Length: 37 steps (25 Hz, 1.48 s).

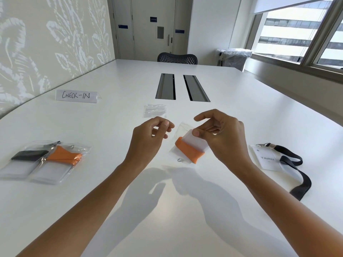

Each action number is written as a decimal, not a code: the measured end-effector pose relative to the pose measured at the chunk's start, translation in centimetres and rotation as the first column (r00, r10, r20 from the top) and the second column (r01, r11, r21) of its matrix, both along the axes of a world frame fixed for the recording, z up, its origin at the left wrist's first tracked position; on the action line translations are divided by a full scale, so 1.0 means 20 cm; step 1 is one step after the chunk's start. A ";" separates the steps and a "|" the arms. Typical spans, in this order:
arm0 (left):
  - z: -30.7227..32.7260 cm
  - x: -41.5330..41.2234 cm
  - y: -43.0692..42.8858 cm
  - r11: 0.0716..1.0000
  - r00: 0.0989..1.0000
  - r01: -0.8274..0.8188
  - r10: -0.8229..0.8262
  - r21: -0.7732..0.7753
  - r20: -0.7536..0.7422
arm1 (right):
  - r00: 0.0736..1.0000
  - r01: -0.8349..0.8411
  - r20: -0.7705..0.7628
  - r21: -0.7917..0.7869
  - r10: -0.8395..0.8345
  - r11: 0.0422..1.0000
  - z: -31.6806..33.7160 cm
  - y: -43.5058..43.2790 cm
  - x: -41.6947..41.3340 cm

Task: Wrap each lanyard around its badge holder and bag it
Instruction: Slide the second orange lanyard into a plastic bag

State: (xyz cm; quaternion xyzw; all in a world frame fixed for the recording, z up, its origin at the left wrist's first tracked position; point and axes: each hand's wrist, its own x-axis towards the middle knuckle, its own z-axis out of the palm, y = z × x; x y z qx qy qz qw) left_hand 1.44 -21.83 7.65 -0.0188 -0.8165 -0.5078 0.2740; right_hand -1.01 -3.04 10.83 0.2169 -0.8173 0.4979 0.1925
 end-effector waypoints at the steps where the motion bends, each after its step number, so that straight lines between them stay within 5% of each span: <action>1: -0.02 0.03 -0.02 0.999 1.000 -0.017 0.017 -0.032 0.022 | 0.999 0.009 -0.037 0.019 -0.008 1.000 0.00 0.00 0.00; 6: -0.16 0.22 -0.22 0.975 0.975 -0.035 0.081 -0.220 0.207 | 0.982 -0.005 -0.188 -0.015 0.002 1.000 0.01 -0.08 0.01; 12: -0.30 0.45 -0.44 0.899 0.927 -0.032 0.190 -0.438 0.322 | 0.953 -0.189 -0.281 -0.252 0.115 0.949 0.02 -0.42 0.07; 18: -0.38 0.53 -0.43 0.802 0.915 0.069 0.187 -0.594 0.358 | 0.907 -0.343 0.066 -0.461 0.417 0.819 0.04 -0.89 0.06; 22: -0.40 0.52 -0.43 0.780 0.915 0.031 0.229 -0.625 0.332 | 0.754 -0.273 0.409 -0.517 0.514 0.812 0.00 -1.19 0.01; 29: -0.41 0.54 -0.42 0.799 0.928 -0.013 0.233 -0.602 0.289 | 0.589 -0.349 0.733 -0.150 0.341 0.925 -0.08 -1.60 -0.06; 34: -0.41 0.52 -0.45 0.785 0.927 0.002 0.231 -0.619 0.296 | 0.747 -0.443 0.618 0.188 0.245 0.877 -0.14 -1.75 -0.07; 37: -0.42 0.52 -0.45 0.790 0.927 0.001 0.230 -0.614 0.296 | 0.814 -0.433 0.503 0.187 0.292 0.882 -0.19 -1.78 -0.10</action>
